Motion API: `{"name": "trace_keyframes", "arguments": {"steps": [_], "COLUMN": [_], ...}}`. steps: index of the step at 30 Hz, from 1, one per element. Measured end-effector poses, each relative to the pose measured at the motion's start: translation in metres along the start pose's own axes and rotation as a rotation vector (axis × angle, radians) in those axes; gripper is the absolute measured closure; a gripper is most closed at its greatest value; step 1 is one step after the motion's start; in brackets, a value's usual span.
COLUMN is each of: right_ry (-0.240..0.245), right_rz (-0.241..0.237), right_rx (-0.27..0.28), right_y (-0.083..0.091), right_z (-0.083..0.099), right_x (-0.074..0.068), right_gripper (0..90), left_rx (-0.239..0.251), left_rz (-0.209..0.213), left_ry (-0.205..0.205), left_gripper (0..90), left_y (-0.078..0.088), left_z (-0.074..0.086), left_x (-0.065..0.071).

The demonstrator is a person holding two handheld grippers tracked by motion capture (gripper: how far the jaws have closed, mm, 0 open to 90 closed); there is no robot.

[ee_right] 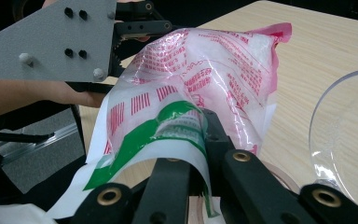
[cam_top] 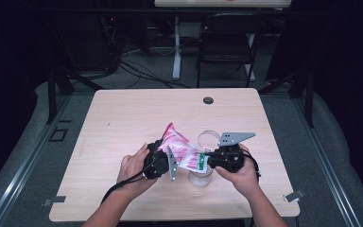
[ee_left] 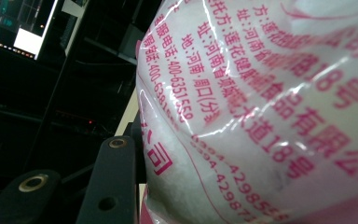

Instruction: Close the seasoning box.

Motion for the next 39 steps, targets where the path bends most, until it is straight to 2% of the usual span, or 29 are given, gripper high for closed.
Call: {"name": "trace_keyframes", "arguments": {"steps": [27, 39], "right_ry": [-0.023, -0.01], "right_rz": [0.003, 0.005], "right_rx": [-0.02, -0.047], "right_y": [-0.001, -0.002], "right_z": [0.007, 0.011], "right_x": [0.004, 0.004], "right_gripper": [90.0, 90.0], "left_rx": [-0.027, -0.037], "left_rz": [-0.03, -0.034], "left_ry": [-0.143, -0.181], "left_gripper": [60.0, 60.2], "left_y": [0.0, 0.001], "left_z": [-0.008, -0.011], "left_x": [-0.008, -0.009]}}
Point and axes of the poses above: each handheld gripper's, and its own axes: y roughly backward along the jaws, z roughly out of its underside, x roughly to its right, the point moved 4 cm from there along -y, roughly forward along the jaws, and after that the axes turned 12 degrees about x, right-handed, at the moved point
